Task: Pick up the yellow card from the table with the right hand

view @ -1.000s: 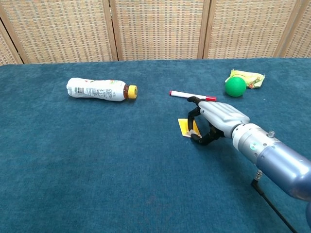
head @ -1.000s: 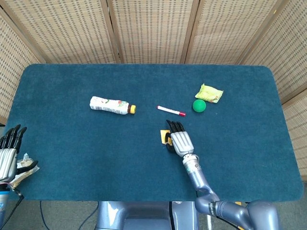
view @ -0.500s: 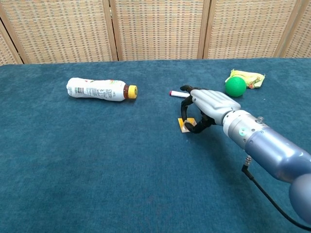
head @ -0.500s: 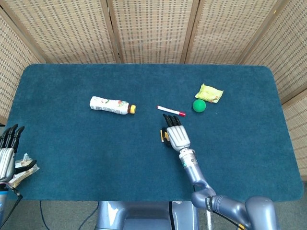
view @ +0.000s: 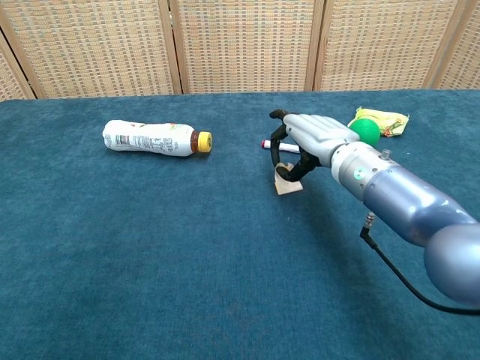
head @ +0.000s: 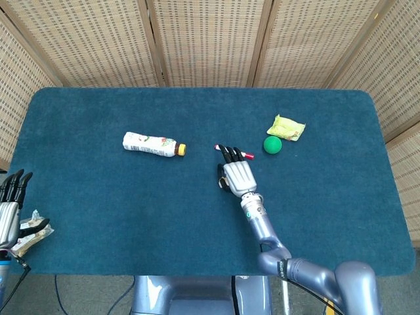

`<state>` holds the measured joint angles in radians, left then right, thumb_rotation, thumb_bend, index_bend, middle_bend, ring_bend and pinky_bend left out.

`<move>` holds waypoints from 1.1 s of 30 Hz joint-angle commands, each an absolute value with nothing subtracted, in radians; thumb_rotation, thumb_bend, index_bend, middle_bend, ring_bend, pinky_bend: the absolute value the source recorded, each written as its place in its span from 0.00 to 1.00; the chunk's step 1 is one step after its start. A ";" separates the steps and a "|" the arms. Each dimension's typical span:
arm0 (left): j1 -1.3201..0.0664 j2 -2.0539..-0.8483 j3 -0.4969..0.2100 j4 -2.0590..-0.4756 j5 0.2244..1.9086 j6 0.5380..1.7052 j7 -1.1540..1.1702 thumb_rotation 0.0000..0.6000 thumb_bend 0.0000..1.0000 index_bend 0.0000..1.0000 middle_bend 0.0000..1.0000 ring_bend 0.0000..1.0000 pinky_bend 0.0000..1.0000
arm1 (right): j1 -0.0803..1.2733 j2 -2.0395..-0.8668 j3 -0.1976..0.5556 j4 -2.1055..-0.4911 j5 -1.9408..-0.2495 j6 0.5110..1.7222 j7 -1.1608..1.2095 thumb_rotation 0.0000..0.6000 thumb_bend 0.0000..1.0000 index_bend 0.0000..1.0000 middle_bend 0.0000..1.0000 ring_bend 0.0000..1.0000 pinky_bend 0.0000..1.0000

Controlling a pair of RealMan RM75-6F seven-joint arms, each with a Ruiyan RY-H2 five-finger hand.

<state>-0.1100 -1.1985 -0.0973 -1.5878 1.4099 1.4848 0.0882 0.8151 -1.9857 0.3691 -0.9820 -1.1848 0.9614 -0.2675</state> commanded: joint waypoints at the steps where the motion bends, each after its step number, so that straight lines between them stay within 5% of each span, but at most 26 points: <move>1: -0.110 -1.198 -0.097 -1.588 1.410 1.484 0.088 1.00 0.07 0.00 0.00 0.00 0.11 | 0.827 -1.979 0.381 -0.996 -1.179 0.963 -0.277 1.00 0.55 0.61 0.05 0.00 0.00; 11: -0.108 -1.192 -0.099 -1.592 1.410 1.488 0.076 1.00 0.07 0.00 0.00 0.00 0.11 | 0.819 -1.890 0.409 -1.151 -1.170 1.025 -0.306 1.00 0.55 0.62 0.06 0.00 0.00; 23: -0.101 -1.197 -0.078 -1.607 1.463 1.518 0.101 1.00 0.07 0.00 0.00 0.00 0.11 | 0.637 -1.623 0.392 -1.603 -1.100 1.152 -0.301 1.00 0.55 0.62 0.07 0.00 0.00; 33: -0.087 -1.204 -0.058 -1.620 1.516 1.557 0.126 1.00 0.07 0.00 0.00 0.00 0.11 | 0.459 -1.409 0.303 -1.839 -1.121 1.244 -0.200 1.00 0.55 0.62 0.07 0.00 0.00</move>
<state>-0.0877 -1.2034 -0.0580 -1.6194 1.5155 1.5559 0.1254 0.4988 -1.4458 0.3329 -1.8121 -1.1047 1.2162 -0.2348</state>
